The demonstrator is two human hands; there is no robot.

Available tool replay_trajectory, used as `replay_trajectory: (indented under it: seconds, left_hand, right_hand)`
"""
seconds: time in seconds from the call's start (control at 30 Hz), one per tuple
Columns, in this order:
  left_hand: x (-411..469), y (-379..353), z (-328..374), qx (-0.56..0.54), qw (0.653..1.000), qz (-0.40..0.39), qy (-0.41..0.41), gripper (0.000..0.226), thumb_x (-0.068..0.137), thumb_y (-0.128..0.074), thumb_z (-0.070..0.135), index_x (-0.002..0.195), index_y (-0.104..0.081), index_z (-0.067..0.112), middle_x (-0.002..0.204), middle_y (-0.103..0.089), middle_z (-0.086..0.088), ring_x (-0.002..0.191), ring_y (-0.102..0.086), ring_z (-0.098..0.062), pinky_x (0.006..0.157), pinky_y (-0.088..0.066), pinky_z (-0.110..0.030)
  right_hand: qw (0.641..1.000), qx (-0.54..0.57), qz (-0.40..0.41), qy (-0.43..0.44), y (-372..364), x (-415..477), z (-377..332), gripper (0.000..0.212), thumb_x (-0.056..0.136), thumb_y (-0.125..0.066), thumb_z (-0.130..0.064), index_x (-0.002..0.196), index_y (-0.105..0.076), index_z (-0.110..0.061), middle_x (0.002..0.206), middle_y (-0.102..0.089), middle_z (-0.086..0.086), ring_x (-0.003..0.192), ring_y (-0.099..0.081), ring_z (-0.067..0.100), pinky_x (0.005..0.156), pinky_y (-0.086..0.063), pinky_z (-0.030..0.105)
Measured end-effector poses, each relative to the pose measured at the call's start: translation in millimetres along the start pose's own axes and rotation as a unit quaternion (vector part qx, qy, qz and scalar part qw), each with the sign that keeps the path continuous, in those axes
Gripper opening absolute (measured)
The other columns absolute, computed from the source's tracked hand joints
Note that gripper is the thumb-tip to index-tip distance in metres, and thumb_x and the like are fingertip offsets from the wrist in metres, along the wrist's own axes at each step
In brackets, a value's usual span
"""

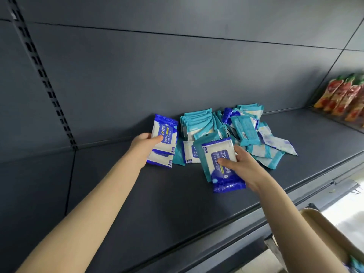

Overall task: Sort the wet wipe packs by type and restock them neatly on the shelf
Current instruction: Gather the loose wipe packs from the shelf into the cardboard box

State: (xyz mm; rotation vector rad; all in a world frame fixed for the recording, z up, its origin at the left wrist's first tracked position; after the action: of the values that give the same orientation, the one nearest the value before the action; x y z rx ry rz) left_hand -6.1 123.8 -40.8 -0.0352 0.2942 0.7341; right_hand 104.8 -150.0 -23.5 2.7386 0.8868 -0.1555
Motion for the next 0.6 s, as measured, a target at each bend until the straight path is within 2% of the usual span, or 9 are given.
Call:
replay_trajectory:
  seconds: [0.07, 0.13, 0.2, 0.33, 0.47, 0.6]
  left_hand:
    - [4, -7, 0, 0.031, 0.999, 0.008, -0.005, 0.028, 0.087, -0.073, 0.033, 0.107, -0.064, 0.015, 0.1, -0.073, -0.005, 0.089, -0.072, -0.025, 0.084, -0.058, -0.047]
    - [6, -10, 2, 0.038, 0.999, 0.018, -0.002, 0.022, 0.088, -0.073, 0.029, 0.103, -0.063, 0.016, 0.098, -0.072, -0.005, 0.086, -0.071, -0.024, 0.075, -0.059, -0.04]
    - [5, -8, 5, 0.037, 0.998, 0.043, -0.002, 0.017, 0.088, -0.073, 0.026, 0.099, -0.063, 0.016, 0.093, -0.071, -0.005, 0.082, -0.071, -0.022, 0.069, -0.057, -0.035]
    - [1, -1, 6, 0.027, 0.998, 0.058, -0.026, 0.012, 0.088, -0.072, 0.025, 0.09, -0.062, 0.02, 0.097, -0.072, -0.004, 0.086, -0.071, -0.023, 0.081, -0.058, -0.043]
    - [-4, 2, 0, 0.016, 1.0, 0.021, -0.015, 0.021, 0.086, -0.074, 0.025, 0.103, -0.061, 0.022, 0.102, -0.073, -0.003, 0.09, -0.072, -0.024, 0.089, -0.056, -0.053]
    - [-13, 14, -8, -0.03, 0.999, 0.011, -0.011, 0.019, 0.089, -0.072, 0.022, 0.103, -0.06, 0.025, 0.106, -0.073, -0.005, 0.093, -0.072, -0.025, 0.089, -0.055, -0.055]
  right_hand:
    - [0.998, -0.058, 0.004, 0.027, 9, 7, -6, 0.021, 0.09, -0.07, -0.014, 0.106, -0.058, -0.022, 0.102, -0.074, -0.002, 0.08, -0.074, 0.01, 0.069, -0.059, 0.028]
    - [0.988, -0.143, -0.013, 0.049, 11, 18, -13, 0.015, 0.092, -0.07, -0.018, 0.103, -0.061, -0.023, 0.102, -0.075, -0.003, 0.084, -0.074, 0.013, 0.08, -0.059, 0.036]
    - [0.971, -0.23, -0.042, 0.055, 7, 31, -21, 0.014, 0.092, -0.07, -0.022, 0.102, -0.061, -0.021, 0.101, -0.073, -0.003, 0.087, -0.072, 0.015, 0.083, -0.058, 0.037]
    - [0.92, -0.366, -0.117, 0.074, -9, 54, -29, 0.026, 0.092, -0.068, -0.035, 0.11, -0.057, -0.019, 0.108, -0.066, -0.001, 0.094, -0.064, 0.016, 0.084, -0.051, 0.036]
    - [0.902, -0.4, -0.146, 0.067, -11, 63, -25, 0.036, 0.093, -0.065, -0.044, 0.117, -0.053, -0.02, 0.113, -0.06, -0.006, 0.1, -0.059, 0.015, 0.089, -0.046, 0.034]
    - [0.883, -0.44, -0.142, 0.087, -11, 63, -27, 0.038, 0.087, -0.068, -0.052, 0.11, -0.053, -0.026, 0.112, -0.053, -0.006, 0.101, -0.055, 0.016, 0.087, -0.044, 0.034]
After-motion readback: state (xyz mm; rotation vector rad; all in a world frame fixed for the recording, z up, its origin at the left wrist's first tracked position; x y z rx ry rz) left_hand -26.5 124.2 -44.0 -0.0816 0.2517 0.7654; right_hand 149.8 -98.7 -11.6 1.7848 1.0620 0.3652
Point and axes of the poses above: each hand's wrist, its own x-axis towards the middle knuckle, its own y-axis out of the back of the hand, z = x × y, the point moved 6 cm from there along x, towards the middle knuckle
